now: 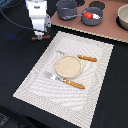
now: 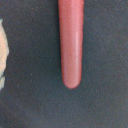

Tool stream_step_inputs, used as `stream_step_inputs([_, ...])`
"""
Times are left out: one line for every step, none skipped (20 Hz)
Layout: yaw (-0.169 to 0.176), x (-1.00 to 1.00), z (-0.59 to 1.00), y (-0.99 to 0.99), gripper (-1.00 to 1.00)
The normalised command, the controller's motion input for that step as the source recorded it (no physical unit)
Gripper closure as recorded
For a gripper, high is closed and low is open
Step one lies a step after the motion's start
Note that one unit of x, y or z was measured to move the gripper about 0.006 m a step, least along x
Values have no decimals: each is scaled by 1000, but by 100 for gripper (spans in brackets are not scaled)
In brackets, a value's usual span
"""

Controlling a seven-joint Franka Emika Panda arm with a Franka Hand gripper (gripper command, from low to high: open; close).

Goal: Place the fish, sausage, and tomato into the frying pan.

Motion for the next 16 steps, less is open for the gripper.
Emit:
stream_step_inputs([65, -194, -334, -54, -100])
stream_step_inputs([60, -186, -311, -34, -100])
stream_step_inputs([57, -186, -294, -46, -100])
stream_step_inputs([52, -206, -300, -69, -100])
stream_step_inputs([50, -211, -311, -66, -100])
stream_step_inputs([47, -254, -337, -91, -100])
stream_step_inputs([45, -249, -351, -97, -100])
stream_step_inputs([43, -266, -357, -109, -100])
stream_step_inputs([41, -303, -394, -123, -100])
stream_step_inputs([42, -303, -371, -106, -100])
stream_step_inputs([42, -300, -354, -103, -100])
stream_step_inputs([42, -303, -331, -100, -100])
stream_step_inputs([43, -283, -289, -97, -100])
stream_step_inputs([43, -286, -274, -80, -100])
stream_step_inputs([43, -291, -289, -94, 100])
stream_step_inputs([43, -346, -346, -126, 100])
